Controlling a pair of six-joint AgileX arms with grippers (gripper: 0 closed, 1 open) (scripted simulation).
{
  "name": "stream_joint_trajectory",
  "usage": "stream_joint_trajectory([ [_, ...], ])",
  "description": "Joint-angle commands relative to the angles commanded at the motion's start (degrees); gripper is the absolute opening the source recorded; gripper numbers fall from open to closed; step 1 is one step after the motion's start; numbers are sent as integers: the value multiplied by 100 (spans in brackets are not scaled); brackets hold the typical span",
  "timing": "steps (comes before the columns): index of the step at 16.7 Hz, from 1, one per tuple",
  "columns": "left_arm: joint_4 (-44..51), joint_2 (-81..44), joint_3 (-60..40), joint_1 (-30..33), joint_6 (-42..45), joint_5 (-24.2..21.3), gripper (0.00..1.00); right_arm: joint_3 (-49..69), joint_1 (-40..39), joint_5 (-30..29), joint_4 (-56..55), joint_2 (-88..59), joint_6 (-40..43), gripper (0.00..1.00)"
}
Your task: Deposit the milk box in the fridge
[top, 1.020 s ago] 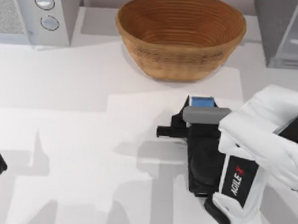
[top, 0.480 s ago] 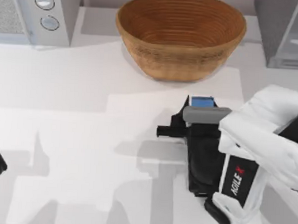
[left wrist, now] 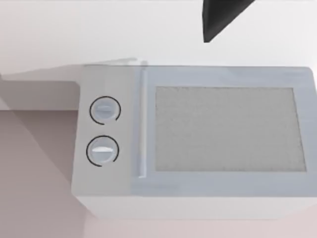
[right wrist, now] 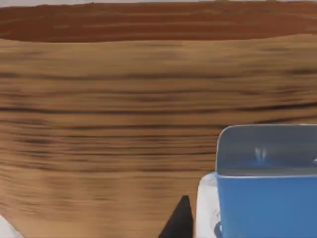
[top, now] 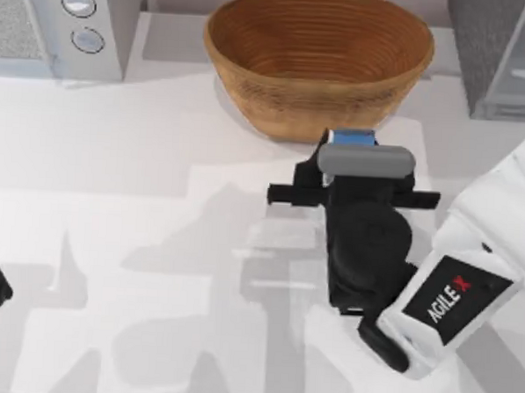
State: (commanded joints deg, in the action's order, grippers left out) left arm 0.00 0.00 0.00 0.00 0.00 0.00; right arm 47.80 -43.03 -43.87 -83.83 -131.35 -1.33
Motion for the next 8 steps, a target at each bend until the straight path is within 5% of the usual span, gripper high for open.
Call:
stream_joint_trajectory([
  [8, 0, 0, 0, 0, 0, 0, 100, -188, 36, 29, 1681, 1727, -5, 0],
])
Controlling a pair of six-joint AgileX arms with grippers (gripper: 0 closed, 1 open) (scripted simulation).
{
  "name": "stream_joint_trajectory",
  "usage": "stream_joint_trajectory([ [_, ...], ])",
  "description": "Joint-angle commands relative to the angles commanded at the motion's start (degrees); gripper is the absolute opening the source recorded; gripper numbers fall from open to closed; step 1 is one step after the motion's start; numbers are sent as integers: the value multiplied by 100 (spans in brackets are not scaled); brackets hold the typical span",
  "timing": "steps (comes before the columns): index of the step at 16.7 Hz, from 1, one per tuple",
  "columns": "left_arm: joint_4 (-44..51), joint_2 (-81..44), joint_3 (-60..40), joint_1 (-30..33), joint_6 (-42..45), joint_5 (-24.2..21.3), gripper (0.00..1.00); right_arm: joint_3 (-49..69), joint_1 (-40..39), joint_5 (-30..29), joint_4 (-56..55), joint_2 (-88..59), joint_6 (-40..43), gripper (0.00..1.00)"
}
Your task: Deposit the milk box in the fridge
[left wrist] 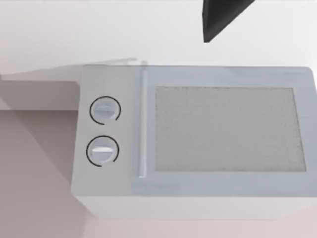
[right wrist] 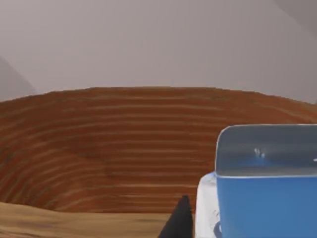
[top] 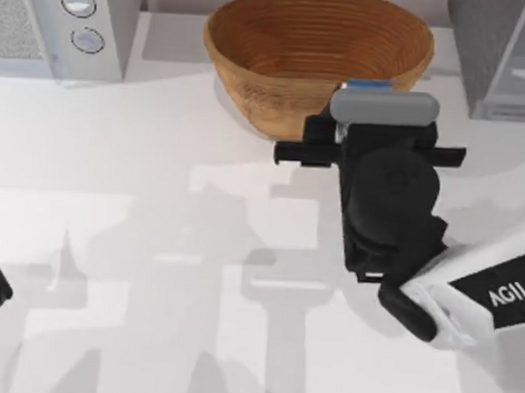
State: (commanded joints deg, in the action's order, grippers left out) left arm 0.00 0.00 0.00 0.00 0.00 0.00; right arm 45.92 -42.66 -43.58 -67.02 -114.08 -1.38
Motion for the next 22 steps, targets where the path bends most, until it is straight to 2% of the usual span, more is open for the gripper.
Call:
stream_joint_trajectory([
  [10, 0, 0, 0, 0, 0, 0, 100, -14, 83, 60, 402, 417, 2, 0],
  [15, 0, 0, 0, 0, 0, 0, 100, -786, 783, 929, 1499, 1554, 18, 0],
  [22, 0, 0, 0, 0, 0, 0, 100, -2630, 2701, 2481, 4448, 5134, -19, 0],
])
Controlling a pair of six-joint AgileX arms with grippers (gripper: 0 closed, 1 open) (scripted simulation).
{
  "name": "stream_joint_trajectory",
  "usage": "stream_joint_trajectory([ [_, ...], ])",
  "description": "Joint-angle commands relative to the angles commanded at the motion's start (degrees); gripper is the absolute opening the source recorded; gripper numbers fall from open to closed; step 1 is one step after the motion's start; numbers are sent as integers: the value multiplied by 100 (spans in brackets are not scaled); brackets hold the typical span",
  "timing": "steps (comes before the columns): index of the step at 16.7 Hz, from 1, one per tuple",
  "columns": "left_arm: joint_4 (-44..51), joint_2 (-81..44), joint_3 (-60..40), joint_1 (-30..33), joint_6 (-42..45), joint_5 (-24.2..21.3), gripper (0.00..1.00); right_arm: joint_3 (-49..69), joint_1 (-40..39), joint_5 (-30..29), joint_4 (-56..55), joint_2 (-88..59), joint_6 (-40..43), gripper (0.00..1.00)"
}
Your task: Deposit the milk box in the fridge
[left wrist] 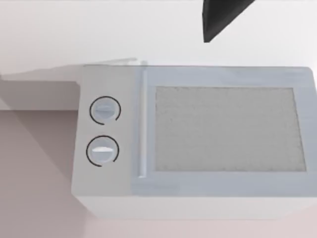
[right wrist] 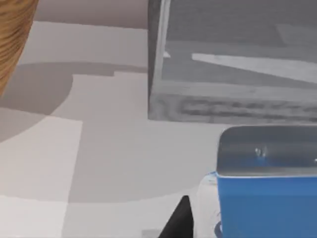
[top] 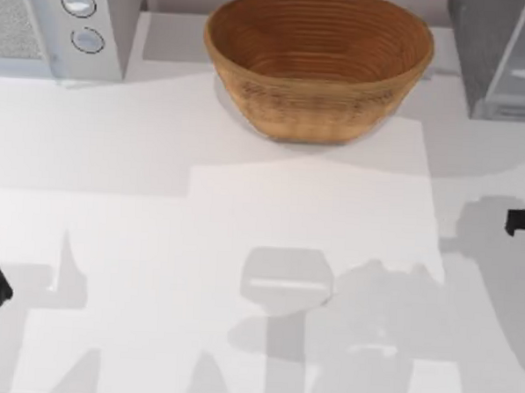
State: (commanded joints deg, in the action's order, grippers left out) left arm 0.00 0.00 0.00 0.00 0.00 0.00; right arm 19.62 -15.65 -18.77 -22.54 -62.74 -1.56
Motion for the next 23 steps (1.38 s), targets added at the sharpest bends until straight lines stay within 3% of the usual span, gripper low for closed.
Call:
stream_joint_trajectory([
  [7, 0, 0, 0, 0, 0, 0, 100, -1093, 1105, 902, 1365, 2746, -47, 0],
  [14, 0, 0, 0, 0, 0, 0, 100, -1767, 1512, 1660, 2105, 5763, 10, 0],
  [23, 0, 0, 0, 0, 0, 0, 100, -1944, 1553, 1870, 2246, 6253, 142, 0],
])
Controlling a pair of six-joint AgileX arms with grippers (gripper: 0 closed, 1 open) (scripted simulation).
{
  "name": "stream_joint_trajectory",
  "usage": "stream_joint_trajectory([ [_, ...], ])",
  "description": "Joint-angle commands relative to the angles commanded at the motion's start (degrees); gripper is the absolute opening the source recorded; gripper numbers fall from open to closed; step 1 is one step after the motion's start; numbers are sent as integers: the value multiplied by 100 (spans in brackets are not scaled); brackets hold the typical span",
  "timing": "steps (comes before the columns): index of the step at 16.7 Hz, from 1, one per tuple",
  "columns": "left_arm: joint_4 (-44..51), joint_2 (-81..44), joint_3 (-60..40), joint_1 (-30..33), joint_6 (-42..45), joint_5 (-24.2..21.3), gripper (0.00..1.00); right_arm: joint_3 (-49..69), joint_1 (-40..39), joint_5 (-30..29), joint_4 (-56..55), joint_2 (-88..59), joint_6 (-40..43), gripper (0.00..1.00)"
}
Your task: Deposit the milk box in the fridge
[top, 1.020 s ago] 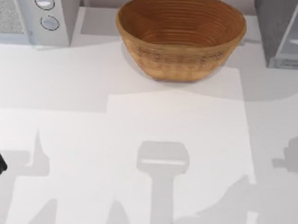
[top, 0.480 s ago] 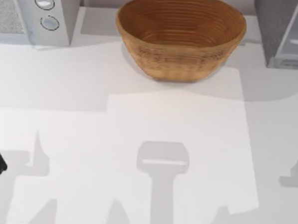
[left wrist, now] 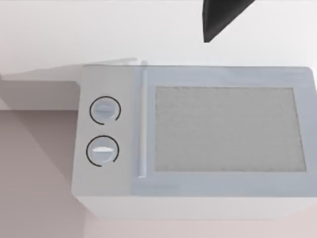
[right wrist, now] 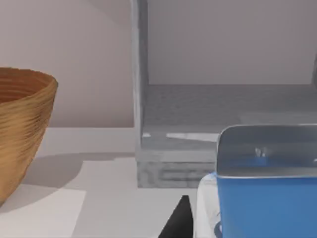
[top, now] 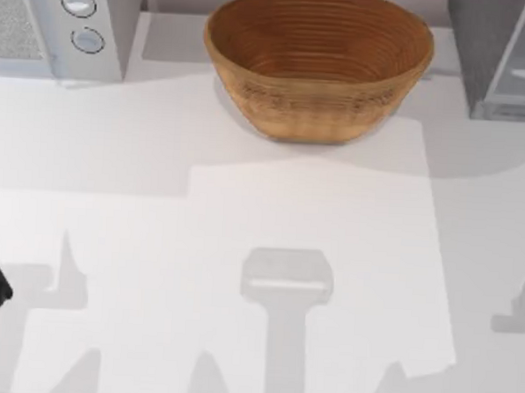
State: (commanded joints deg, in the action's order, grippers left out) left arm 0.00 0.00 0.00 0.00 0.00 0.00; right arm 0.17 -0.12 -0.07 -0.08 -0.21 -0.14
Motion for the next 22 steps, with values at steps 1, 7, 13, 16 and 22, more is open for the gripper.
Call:
stream_joint_trajectory([
  [1, 0, 0, 0, 0, 0, 0, 100, 52, 13, 5, -56, -56, -8, 0],
  [7, 0, 0, 0, 0, 0, 0, 100, 1055, 286, 214, -1252, -1674, -31, 0],
  [13, 0, 0, 0, 0, 0, 0, 100, 2536, 719, 633, -3098, -5110, -21, 0],
  [16, 0, 0, 0, 0, 0, 0, 100, 3321, 955, 859, -4081, -7085, -34, 0],
  [22, 0, 0, 0, 0, 0, 0, 100, 4732, 1373, 1250, -5842, -10586, -65, 0],
])
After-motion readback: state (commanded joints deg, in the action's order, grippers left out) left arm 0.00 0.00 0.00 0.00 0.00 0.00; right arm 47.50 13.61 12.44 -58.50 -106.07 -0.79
